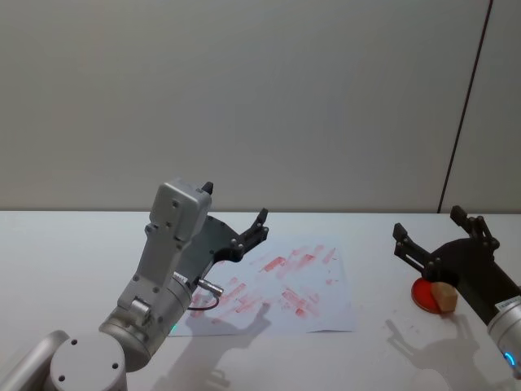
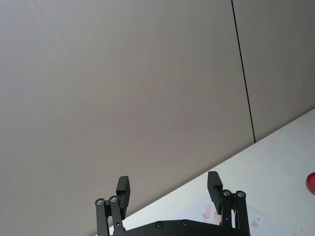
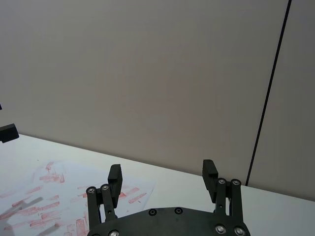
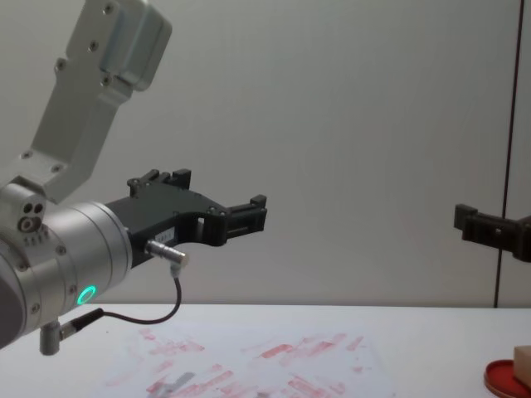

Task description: Use the one hand to pick up the stamp and affix it onto the A4 paper.

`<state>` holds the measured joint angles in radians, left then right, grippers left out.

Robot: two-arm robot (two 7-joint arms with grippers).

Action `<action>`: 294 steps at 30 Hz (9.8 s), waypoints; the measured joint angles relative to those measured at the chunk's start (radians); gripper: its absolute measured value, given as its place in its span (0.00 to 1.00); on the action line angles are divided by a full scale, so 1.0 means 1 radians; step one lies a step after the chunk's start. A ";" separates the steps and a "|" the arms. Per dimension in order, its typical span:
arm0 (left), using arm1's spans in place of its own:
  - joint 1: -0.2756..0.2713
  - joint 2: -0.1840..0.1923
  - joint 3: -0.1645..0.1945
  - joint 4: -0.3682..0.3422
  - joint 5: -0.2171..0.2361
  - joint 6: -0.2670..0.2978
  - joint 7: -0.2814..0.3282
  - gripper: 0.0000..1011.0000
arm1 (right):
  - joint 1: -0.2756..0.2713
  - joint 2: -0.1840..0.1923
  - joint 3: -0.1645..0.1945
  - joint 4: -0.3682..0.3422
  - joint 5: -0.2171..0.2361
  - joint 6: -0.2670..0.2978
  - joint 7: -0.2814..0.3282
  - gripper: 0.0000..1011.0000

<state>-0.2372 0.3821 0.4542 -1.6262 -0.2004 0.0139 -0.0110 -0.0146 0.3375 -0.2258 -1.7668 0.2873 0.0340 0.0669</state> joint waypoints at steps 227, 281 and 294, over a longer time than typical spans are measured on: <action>0.000 0.000 0.000 0.000 0.000 0.000 0.000 0.99 | 0.091 -0.088 0.005 0.352 -0.170 0.075 -0.029 0.81; 0.000 0.000 0.000 0.000 0.000 0.000 0.000 0.99 | 0.122 -0.108 -0.005 0.280 -0.142 -0.029 0.103 0.22; 0.000 0.000 0.000 0.000 0.000 0.000 0.000 0.99 | 0.183 -0.151 -0.044 0.311 -0.163 0.051 0.242 0.22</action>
<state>-0.2371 0.3821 0.4542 -1.6262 -0.2004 0.0139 -0.0110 0.1684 0.1868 -0.2696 -1.4559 0.1239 0.0846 0.3085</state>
